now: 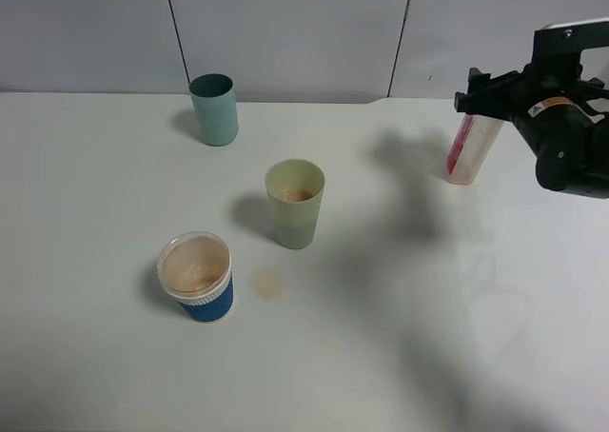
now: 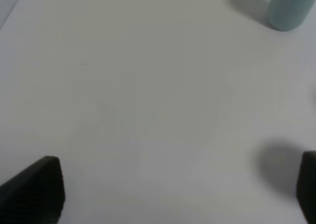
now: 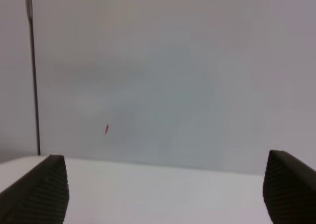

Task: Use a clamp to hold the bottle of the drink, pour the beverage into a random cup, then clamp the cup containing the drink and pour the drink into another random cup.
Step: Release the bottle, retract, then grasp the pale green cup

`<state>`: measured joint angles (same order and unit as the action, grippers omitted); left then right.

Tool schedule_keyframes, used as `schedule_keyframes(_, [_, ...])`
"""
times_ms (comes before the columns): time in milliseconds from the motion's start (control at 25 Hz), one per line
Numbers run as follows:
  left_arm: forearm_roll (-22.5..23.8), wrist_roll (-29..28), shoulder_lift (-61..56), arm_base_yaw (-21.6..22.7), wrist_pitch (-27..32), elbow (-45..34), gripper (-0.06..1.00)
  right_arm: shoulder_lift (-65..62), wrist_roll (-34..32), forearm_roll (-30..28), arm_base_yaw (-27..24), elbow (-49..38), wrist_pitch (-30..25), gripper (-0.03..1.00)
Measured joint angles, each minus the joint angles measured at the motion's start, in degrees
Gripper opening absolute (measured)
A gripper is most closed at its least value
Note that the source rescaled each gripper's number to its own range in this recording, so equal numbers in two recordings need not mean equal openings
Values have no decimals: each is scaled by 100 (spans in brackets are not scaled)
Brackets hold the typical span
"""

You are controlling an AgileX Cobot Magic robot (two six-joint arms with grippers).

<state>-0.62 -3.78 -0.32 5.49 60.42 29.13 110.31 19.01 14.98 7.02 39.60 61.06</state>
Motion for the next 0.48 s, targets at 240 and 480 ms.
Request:
schedule_keyframes(240, [0,0,0,0,0,0,95,-628,195,-11,0,-11,-227,63])
schedule_keyframes(480, [0,0,0,0,0,0,95,-1666,517,-1,0,-14,-1133,63])
